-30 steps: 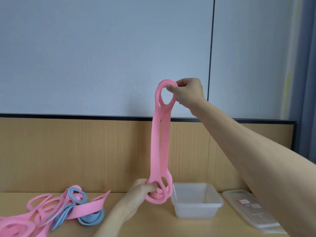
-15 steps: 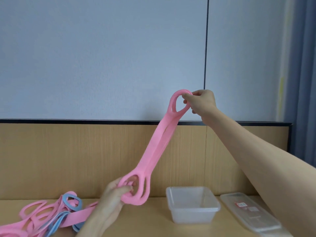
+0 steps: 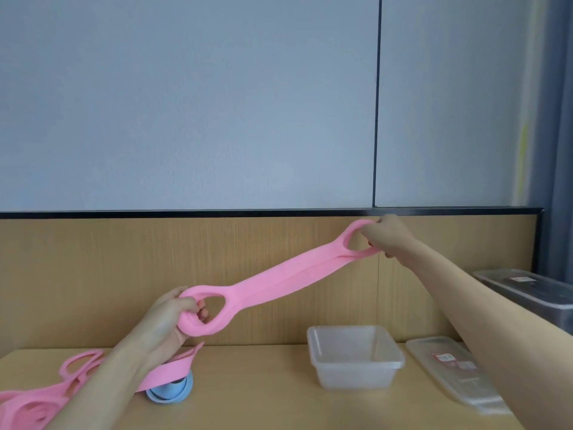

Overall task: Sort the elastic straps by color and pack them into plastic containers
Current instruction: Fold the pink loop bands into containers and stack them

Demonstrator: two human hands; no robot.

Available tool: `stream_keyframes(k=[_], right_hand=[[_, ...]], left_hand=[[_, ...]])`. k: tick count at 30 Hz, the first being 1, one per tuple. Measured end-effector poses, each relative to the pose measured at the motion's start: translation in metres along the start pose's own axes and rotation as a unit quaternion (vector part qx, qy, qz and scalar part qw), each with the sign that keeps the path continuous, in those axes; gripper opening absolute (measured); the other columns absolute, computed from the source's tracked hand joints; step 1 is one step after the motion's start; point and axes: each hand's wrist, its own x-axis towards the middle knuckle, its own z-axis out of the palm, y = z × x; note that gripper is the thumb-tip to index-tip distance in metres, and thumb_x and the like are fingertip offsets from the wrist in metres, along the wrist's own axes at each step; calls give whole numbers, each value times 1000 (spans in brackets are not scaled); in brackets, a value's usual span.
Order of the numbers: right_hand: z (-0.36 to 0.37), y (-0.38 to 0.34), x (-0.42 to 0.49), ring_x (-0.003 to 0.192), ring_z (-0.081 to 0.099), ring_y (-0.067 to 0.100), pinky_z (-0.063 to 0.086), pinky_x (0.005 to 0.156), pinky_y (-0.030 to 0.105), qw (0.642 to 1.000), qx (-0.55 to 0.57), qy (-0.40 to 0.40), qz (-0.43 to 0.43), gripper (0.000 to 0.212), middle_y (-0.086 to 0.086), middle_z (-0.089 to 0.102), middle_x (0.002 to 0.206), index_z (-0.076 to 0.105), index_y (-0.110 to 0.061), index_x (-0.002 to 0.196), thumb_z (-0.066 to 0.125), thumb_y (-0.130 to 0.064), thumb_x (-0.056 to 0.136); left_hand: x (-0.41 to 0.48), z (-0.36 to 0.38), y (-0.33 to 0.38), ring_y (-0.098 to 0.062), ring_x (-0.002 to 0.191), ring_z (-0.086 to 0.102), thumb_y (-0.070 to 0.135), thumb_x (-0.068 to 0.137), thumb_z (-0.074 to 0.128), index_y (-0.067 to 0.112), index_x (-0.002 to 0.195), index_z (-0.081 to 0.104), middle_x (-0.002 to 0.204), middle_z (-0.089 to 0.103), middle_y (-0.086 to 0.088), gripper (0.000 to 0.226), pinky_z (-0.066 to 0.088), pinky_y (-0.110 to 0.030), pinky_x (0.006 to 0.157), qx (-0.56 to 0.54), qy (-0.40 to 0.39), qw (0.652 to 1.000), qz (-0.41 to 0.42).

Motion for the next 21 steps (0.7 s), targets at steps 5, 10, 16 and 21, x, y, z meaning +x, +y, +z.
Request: stream_keyframes(k=[5, 10, 16, 21], right_hand=[[2, 24, -1, 50, 35, 18, 28, 45, 25, 999, -26, -19, 2, 17, 3, 44, 64, 63, -5, 84, 51, -15, 91], [1, 42, -1, 50, 35, 17, 30, 44, 24, 998, -1, -62, 24, 19, 8, 53, 71, 62, -1, 94, 54, -18, 94], [-8, 57, -8, 65, 63, 23, 53, 47, 26, 993, 21, -105, 40, 15, 11, 75, 81, 67, -2, 95, 55, -10, 93], [-4, 64, -11, 71, 71, 23, 55, 48, 26, 991, -27, -122, 45, 13, 11, 75, 82, 64, 0, 98, 54, -6, 91]], left_hand=[[-6, 8, 8, -15, 48, 66, -8, 92, 48, -1, 99, 59, 57, 67, -4, 16, 53, -25, 44, -34, -38, 998, -32], [-8, 10, 7, -14, 44, 62, -6, 90, 57, -2, 105, 62, 54, 64, -2, 16, 52, -24, 43, 27, -44, 998, -44], [-2, -1, 3, -19, 54, 54, -18, 86, 60, -4, 108, 67, 68, 58, -11, 26, 58, -42, 60, 127, 18, 991, -47], [-2, 7, 3, -26, 65, 64, -15, 89, 59, 3, 103, 67, 77, 67, -16, 24, 55, -37, 63, 261, 62, 963, 9]])
